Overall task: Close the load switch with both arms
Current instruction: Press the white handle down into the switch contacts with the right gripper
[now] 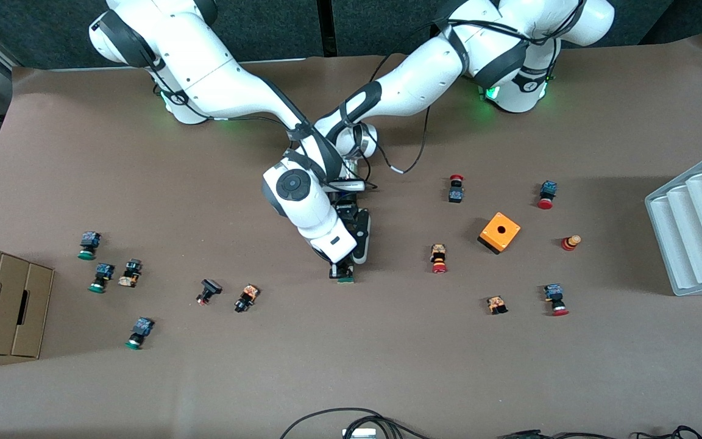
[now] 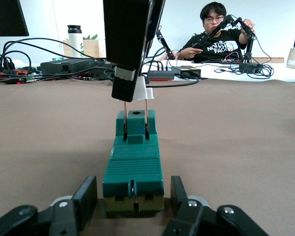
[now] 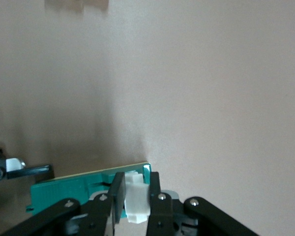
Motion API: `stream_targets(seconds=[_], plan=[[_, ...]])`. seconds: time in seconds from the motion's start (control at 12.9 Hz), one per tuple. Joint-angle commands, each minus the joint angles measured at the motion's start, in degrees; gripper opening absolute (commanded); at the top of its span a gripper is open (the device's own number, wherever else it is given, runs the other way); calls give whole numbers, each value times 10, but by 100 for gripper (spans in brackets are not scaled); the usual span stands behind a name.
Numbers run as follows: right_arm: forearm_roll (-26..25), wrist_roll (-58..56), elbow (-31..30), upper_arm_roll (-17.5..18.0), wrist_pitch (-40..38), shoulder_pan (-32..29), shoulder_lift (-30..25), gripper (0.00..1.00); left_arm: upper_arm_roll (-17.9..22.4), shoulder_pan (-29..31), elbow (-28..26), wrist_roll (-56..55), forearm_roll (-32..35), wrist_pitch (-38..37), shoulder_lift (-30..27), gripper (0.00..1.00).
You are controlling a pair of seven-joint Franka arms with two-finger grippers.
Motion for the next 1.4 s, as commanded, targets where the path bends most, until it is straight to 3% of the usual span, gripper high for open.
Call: stream_targets(seconds=[0.0, 1.32], plan=[[-7, -1, 32, -2, 29, -7, 29, 25, 8, -9, 14, -8, 5, -6, 16, 68], [-9, -4, 32, -10, 27, -10, 28, 25, 8, -10, 14, -9, 5, -6, 15, 68]])
